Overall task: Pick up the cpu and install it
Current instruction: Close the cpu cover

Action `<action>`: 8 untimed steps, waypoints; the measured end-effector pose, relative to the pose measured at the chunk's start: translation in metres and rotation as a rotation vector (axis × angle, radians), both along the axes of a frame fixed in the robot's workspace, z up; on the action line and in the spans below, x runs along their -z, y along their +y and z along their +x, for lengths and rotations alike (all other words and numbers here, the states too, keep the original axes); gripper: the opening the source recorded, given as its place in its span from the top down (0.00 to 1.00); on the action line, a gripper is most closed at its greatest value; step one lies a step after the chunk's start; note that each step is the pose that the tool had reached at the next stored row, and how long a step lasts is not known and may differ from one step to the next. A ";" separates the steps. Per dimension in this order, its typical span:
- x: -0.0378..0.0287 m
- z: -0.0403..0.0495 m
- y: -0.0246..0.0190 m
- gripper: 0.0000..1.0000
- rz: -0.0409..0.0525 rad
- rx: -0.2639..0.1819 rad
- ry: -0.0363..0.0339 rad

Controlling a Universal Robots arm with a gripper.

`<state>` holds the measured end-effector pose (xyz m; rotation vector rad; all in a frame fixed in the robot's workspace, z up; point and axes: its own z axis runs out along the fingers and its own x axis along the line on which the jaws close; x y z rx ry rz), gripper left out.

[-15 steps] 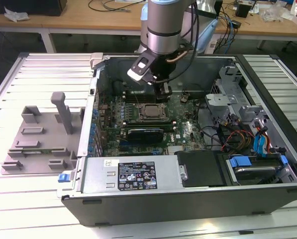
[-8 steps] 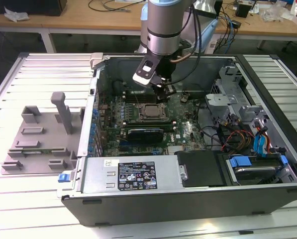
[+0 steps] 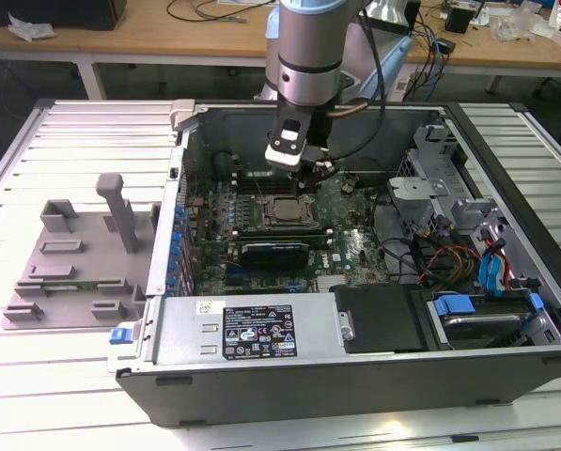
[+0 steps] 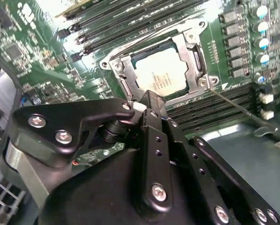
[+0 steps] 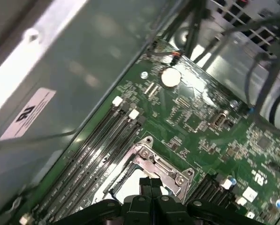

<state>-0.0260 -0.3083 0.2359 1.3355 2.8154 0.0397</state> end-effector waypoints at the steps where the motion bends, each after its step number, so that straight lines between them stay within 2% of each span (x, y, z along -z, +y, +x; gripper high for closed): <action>1: 0.0001 0.0000 0.0000 0.89 0.0001 -0.027 0.0000; 4: 0.0005 0.0000 0.0000 0.89 0.0000 -0.120 0.0000; 8: 0.0009 0.0000 0.0000 0.89 0.0000 -0.198 0.0000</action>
